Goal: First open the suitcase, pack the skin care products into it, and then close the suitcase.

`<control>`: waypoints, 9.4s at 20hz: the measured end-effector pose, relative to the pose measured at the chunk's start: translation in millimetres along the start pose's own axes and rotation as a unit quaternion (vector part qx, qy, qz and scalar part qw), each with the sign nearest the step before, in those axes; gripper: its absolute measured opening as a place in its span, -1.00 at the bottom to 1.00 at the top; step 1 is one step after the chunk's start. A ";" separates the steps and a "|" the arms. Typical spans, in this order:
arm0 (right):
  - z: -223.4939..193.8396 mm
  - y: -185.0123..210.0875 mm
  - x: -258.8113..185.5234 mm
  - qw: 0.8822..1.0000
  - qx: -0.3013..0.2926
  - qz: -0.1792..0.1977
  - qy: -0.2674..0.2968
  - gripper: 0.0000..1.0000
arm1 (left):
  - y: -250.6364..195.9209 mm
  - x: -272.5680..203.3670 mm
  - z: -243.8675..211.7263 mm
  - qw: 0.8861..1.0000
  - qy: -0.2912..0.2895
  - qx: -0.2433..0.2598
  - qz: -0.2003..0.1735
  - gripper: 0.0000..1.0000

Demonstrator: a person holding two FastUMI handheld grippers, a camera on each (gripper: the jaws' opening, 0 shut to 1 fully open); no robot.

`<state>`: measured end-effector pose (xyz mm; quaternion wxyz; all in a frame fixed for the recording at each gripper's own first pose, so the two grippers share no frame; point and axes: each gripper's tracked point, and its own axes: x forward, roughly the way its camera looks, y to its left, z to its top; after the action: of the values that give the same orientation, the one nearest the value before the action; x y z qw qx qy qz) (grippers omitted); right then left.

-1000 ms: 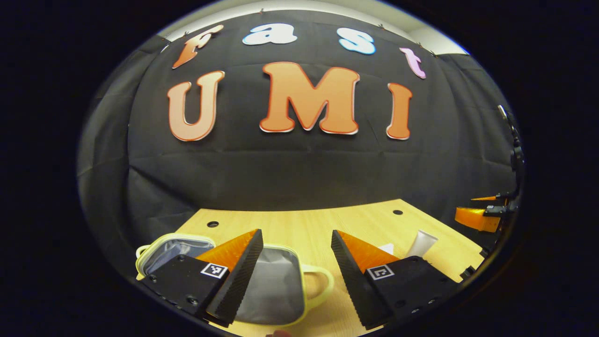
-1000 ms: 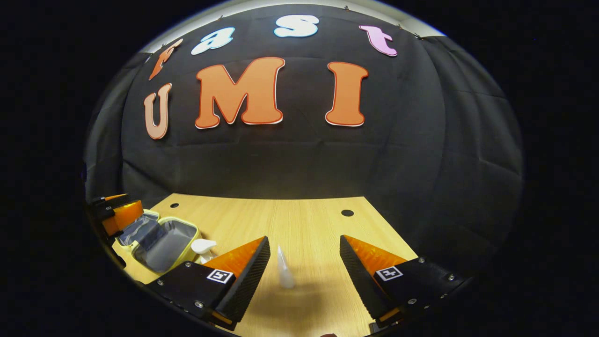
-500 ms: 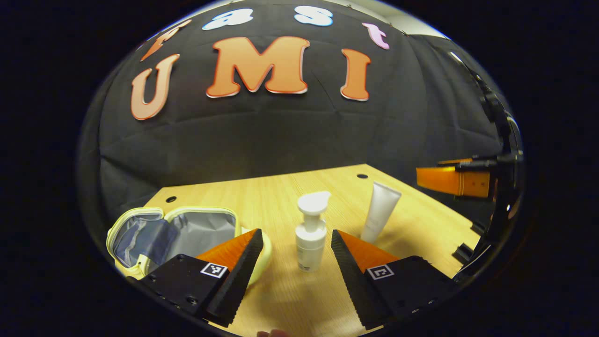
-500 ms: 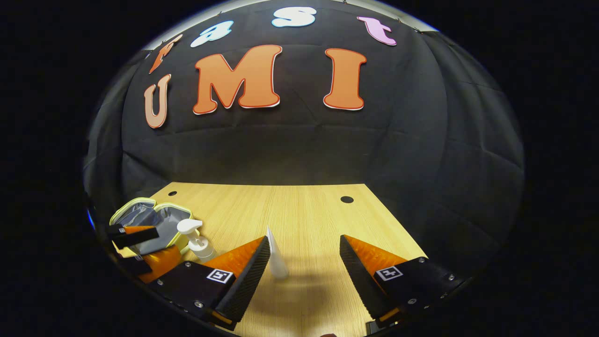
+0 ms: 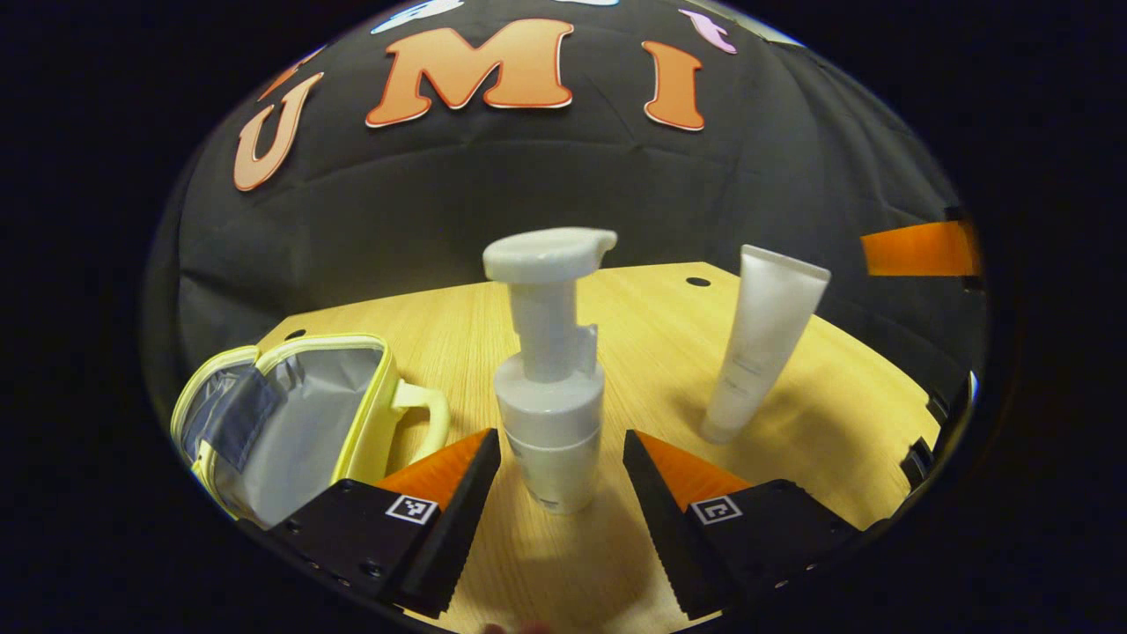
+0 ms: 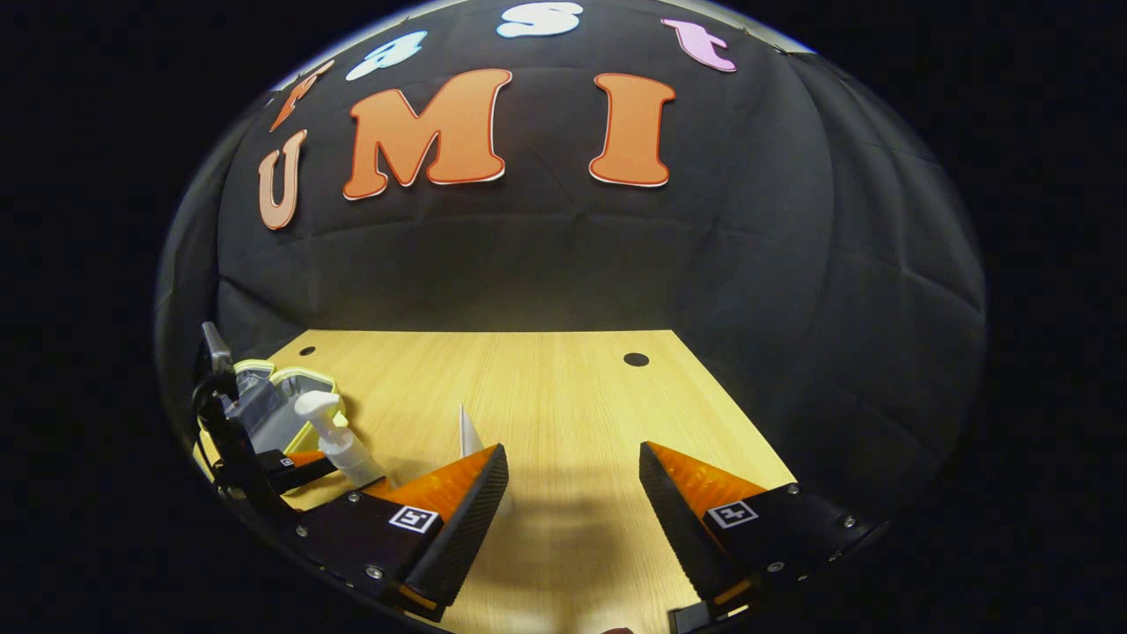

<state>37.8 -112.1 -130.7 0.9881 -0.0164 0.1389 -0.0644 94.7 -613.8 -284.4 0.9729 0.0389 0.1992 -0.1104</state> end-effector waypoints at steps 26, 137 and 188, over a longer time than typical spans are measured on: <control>-102.8 91.3 71.5 0.981 -0.035 0.154 0.116 0.77 | 81.3 -137.7 81.8 0.997 0.017 -0.069 0.024 0.21; 30.2 419.4 -34.7 0.946 0.103 0.222 0.213 0.90 | 540.5 -124.3 43.2 0.911 0.081 -0.405 -0.001 -0.57; 80.8 58.4 -27.9 0.986 0.057 0.153 0.046 0.91 | -34.1 -35.2 212.0 0.989 0.146 -0.009 0.023 -0.79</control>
<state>40.7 -49.3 -48.5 0.9782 0.0638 0.1810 0.0789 135.7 -665.3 -76.9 0.9361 0.0501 0.3391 -0.0793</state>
